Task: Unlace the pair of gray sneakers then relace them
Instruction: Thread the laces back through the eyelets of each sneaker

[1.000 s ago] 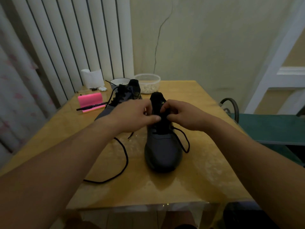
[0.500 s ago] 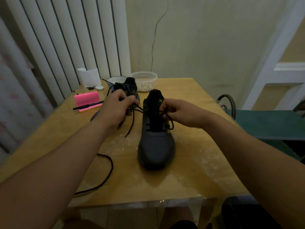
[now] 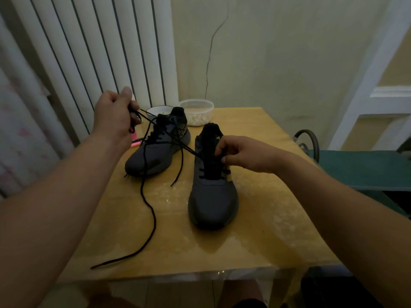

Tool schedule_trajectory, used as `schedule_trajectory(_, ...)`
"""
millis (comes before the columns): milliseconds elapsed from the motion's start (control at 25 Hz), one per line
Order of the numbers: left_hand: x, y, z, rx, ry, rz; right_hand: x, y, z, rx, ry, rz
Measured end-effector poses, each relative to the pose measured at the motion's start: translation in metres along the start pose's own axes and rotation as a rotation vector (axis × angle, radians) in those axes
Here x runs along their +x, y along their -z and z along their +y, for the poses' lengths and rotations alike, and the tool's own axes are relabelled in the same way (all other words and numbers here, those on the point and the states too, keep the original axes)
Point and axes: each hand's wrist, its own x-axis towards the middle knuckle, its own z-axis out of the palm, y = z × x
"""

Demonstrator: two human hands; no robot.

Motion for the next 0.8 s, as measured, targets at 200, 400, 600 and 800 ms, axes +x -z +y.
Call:
schedule_trajectory(200, -0.009, 0.003, -0.002, 0.098, -0.045, -0.069, -0.004, 0.001, -0.006, -0.017, -0.024, 0.007)
schedule_trajectory(400, -0.035, -0.012, 0.008, 0.231, -0.114, -0.293, 0.003, -0.005, -0.043, 0.0, 0.157, 0.35)
schedule_trajectory(600, -0.054, -0.022, 0.008, 0.363, -0.196, -0.478, 0.023, -0.016, -0.093, 0.425, 0.249, 0.137)
schedule_trajectory(800, -0.061, -0.006, 0.013, 0.556, -0.228, -0.52, 0.011, -0.01, -0.094, 0.494, 0.168, -0.003)
